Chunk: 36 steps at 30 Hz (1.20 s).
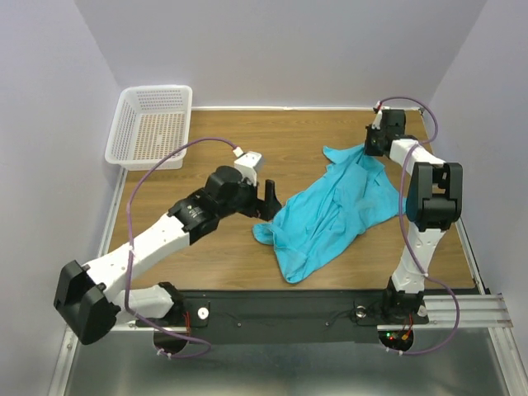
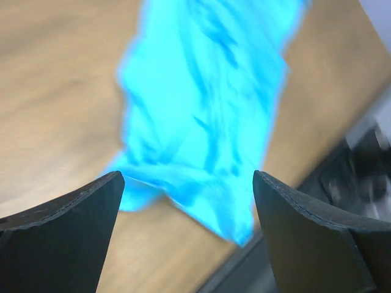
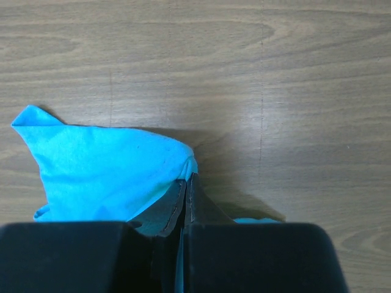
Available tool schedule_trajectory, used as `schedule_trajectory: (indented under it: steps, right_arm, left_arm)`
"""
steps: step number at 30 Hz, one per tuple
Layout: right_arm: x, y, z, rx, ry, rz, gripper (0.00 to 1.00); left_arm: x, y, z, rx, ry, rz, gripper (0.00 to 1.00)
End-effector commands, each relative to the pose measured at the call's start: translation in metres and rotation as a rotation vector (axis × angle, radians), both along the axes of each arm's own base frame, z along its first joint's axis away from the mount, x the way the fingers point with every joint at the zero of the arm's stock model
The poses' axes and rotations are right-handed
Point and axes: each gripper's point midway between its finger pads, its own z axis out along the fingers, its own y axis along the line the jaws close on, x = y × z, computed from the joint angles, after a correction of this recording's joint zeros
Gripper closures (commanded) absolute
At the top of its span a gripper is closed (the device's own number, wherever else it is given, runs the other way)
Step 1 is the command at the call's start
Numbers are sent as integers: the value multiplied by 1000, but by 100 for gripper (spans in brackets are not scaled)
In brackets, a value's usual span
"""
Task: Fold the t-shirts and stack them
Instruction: Flatten the tshirt out
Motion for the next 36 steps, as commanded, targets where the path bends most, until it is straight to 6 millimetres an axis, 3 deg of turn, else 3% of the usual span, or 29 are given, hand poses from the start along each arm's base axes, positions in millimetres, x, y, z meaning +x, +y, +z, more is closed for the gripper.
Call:
schedule_trajectory:
  steps: [1, 2, 5, 13, 18, 24, 25, 28, 29, 31, 33, 34, 36]
  right_arm:
    - [8, -2, 43, -16, -122, 63, 99]
    - [7, 0, 43, -12, -121, 70, 99]
    - [4, 3, 41, -1, -117, 86, 99]
    - [-2, 6, 38, 18, -105, 95, 99]
    - [-5, 8, 39, 29, -105, 100, 99]
    - [-5, 10, 36, 38, -99, 102, 100]
    - [-5, 10, 36, 43, -99, 103, 99]
    - [-5, 11, 35, 49, -98, 103, 99]
    - [-5, 11, 36, 50, -98, 104, 99]
    - [-5, 11, 39, 47, -104, 106, 100]
    - [-5, 10, 41, 45, -109, 107, 99]
    - [-4, 6, 45, 40, -117, 102, 99]
    - [-2, 0, 53, 35, -137, 89, 99]
  left_arm:
    - [38, 20, -42, 26, 79, 130, 2]
    - [48, 27, -50, 38, 97, 164, 5]
    - [58, 21, -75, 59, 161, 154, 11]
    - [61, 12, -126, 119, 281, 149, 16]
    - [62, -6, -137, 109, 315, 73, 21]
    - [48, -19, -151, 124, 363, -24, 25]
    - [45, -20, -153, 125, 371, -37, 29]
    - [35, -25, -158, 127, 396, -82, 68]
    - [33, -24, -159, 132, 390, -96, 86]
    - [38, -20, -156, 154, 350, -87, 100]
    - [44, -5, -147, 224, 288, -63, 100]
    - [57, 16, -142, 305, 234, 24, 100]
    - [83, 37, -123, 373, 134, 118, 100]
